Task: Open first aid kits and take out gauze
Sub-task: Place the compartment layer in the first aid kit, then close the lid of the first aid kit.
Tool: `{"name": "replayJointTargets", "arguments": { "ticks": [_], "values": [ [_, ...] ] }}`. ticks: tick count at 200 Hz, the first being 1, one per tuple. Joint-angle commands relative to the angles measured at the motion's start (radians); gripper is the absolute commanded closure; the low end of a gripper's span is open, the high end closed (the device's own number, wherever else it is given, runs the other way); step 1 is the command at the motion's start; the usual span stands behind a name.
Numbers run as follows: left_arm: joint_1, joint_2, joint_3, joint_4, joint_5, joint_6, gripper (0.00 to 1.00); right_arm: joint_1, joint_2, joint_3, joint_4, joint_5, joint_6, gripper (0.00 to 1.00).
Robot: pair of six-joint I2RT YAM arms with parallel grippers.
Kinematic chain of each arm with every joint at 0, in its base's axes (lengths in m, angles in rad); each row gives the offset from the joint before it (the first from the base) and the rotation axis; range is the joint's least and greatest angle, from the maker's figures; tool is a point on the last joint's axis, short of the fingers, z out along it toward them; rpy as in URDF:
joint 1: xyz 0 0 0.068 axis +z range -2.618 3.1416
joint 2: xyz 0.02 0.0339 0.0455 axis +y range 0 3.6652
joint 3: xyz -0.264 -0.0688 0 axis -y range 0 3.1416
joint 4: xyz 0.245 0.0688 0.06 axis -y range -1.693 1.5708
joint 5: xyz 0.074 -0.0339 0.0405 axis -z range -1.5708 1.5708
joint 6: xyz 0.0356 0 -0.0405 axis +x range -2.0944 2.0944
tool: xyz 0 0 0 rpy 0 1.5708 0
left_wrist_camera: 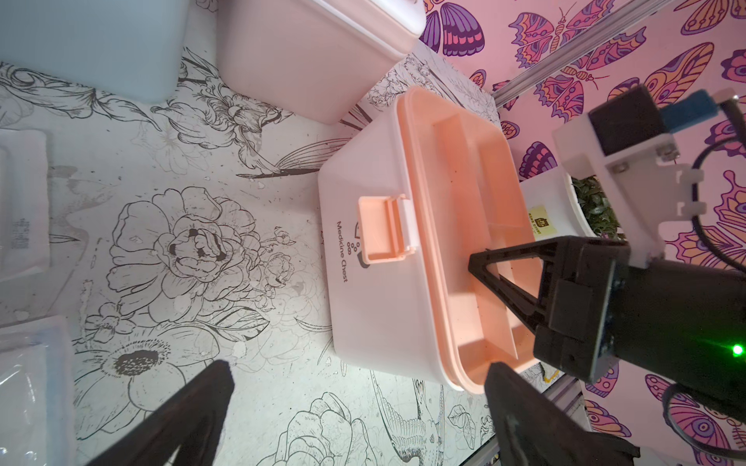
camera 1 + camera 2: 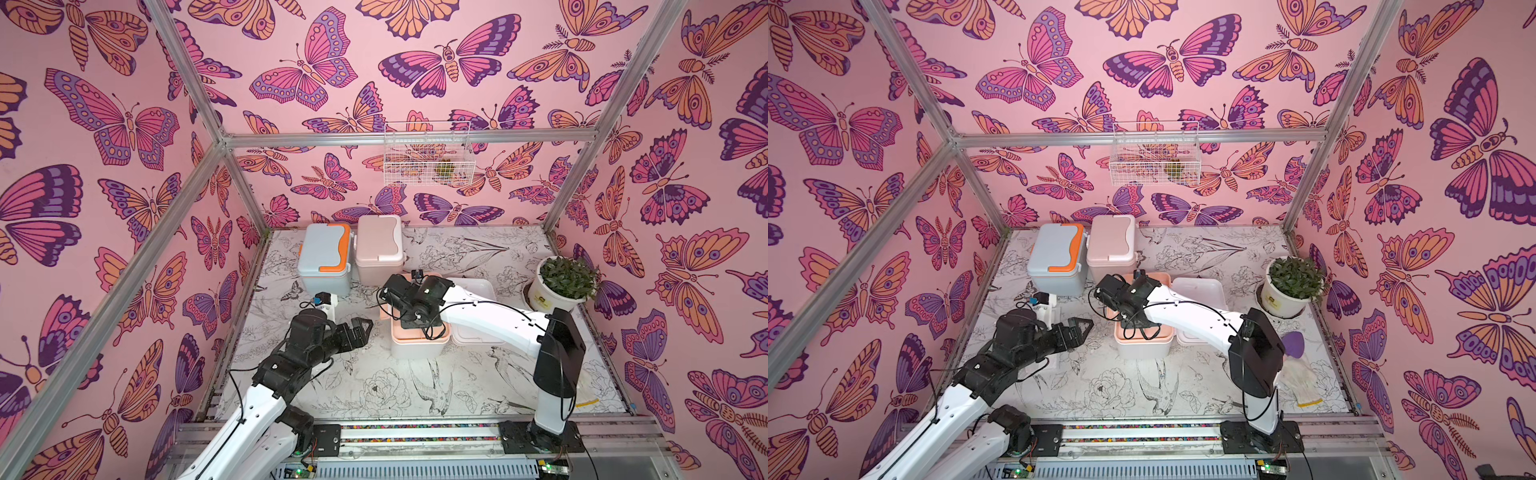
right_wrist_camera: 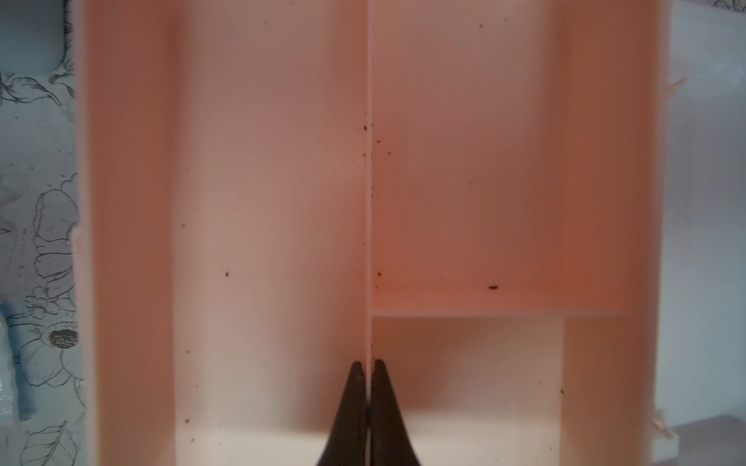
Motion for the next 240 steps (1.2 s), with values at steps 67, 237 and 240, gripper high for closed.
{"name": "replayJointTargets", "arguments": {
  "ticks": [67, 237, 240],
  "values": [
    [0.008, 0.008, -0.023, 0.031, 0.013, -0.008, 0.00, 0.006, 0.040, -0.097, 0.142, -0.165, 0.016, 1.00],
    [-0.053, 0.143, 0.049, 0.116, 0.165, -0.001, 0.00, -0.264, -0.543, -0.448, 0.200, -0.109, -0.278, 0.01],
    [-0.059, 0.151, 0.053, 0.118, 0.165, 0.001, 0.00, -0.288, -0.557, -0.467, 0.210, -0.126, -0.282, 0.01]
  ]
}}
